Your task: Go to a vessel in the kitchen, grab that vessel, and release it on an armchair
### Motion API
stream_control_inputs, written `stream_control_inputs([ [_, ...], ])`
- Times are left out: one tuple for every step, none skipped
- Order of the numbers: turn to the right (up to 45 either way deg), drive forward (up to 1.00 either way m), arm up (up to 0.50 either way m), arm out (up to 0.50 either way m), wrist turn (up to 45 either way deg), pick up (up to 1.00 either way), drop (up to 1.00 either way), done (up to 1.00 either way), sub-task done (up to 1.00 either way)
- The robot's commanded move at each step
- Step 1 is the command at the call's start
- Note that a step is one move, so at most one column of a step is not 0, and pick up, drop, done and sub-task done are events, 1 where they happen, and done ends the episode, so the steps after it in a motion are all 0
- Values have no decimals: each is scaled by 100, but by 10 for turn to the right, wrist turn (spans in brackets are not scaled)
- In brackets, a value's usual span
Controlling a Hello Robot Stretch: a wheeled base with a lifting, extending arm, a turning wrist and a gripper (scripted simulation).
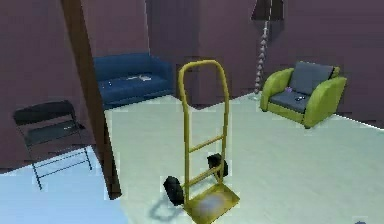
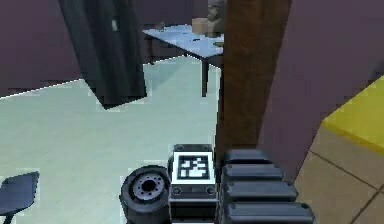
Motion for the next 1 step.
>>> stream_control_inputs([
  [-450, 0, 0, 0, 0, 0, 0, 0, 0],
])
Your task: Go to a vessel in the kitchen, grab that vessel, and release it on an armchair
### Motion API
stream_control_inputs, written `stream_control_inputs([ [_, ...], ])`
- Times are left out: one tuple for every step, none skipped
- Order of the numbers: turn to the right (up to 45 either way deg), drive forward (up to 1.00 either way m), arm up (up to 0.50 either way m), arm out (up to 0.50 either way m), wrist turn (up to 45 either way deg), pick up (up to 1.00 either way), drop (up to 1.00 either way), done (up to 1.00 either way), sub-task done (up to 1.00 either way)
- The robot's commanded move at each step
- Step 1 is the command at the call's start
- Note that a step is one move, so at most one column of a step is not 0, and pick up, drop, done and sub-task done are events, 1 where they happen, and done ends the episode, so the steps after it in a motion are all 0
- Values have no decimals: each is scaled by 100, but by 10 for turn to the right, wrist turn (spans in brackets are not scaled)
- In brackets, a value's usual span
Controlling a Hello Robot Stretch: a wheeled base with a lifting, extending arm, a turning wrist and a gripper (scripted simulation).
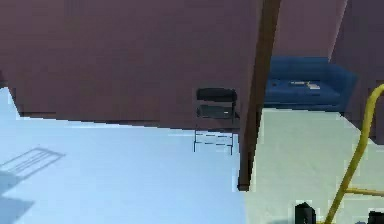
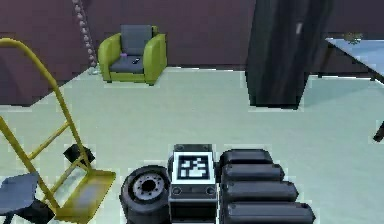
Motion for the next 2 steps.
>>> stream_control_inputs([
  [-450, 0, 0, 0, 0, 0, 0, 0, 0],
  [-90, 0, 0, 0, 0, 0, 0, 0, 0],
])
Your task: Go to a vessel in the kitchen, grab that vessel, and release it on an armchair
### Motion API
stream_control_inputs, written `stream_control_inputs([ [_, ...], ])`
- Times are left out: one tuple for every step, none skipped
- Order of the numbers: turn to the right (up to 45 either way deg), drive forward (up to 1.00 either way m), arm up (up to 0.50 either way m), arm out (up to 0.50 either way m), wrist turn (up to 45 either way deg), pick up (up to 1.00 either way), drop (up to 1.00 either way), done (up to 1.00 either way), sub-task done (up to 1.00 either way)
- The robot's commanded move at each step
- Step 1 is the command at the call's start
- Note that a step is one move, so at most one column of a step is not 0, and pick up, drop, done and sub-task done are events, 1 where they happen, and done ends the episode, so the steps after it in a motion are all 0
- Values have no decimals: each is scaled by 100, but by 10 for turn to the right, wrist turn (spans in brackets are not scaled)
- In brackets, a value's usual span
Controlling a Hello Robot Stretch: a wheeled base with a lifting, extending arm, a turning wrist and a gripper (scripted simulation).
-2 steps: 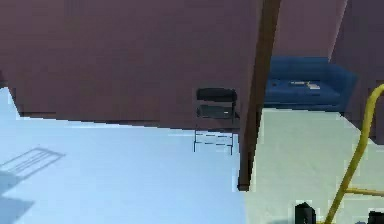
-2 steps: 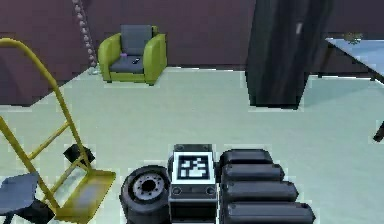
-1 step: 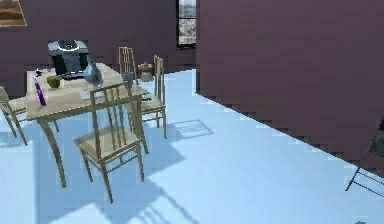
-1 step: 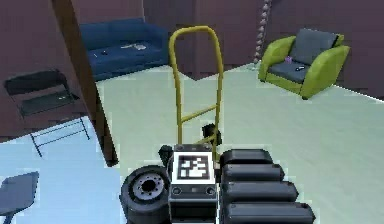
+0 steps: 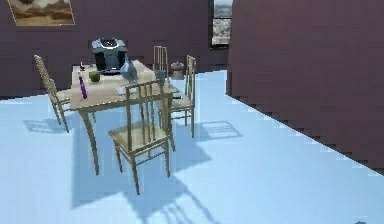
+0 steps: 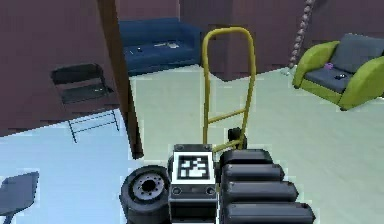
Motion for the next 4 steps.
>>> stream_control_inputs([
  [0, 5, 0, 0, 0, 0, 0, 0, 0],
  [390, 0, 0, 0, 0, 0, 0, 0, 0],
  [0, 25, 0, 0, 0, 0, 0, 0, 0],
  [450, 0, 0, 0, 0, 0, 0, 0, 0],
])
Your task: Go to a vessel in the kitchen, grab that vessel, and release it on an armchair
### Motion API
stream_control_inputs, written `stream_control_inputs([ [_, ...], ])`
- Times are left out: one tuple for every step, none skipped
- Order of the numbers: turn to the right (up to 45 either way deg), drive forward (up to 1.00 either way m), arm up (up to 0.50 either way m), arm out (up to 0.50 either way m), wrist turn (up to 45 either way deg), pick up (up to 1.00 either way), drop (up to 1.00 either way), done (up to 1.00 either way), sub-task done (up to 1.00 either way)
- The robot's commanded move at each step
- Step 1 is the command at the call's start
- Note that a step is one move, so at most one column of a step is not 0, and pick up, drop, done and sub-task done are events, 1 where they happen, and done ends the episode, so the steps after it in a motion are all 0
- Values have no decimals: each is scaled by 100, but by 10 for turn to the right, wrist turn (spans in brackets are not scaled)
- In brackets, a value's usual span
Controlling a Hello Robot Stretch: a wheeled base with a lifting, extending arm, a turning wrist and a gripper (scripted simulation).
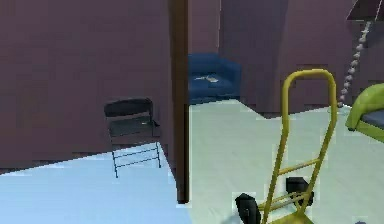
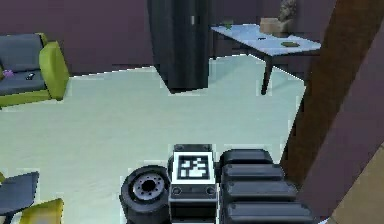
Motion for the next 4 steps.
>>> stream_control_inputs([
  [450, 0, 0, 0, 0, 0, 0, 0, 0],
  [270, 0, 0, 0, 0, 0, 0, 0, 0],
  [0, 100, 0, 0, 0, 0, 0, 0, 0],
  [30, 0, 0, 0, 0, 0, 0, 0, 0],
])
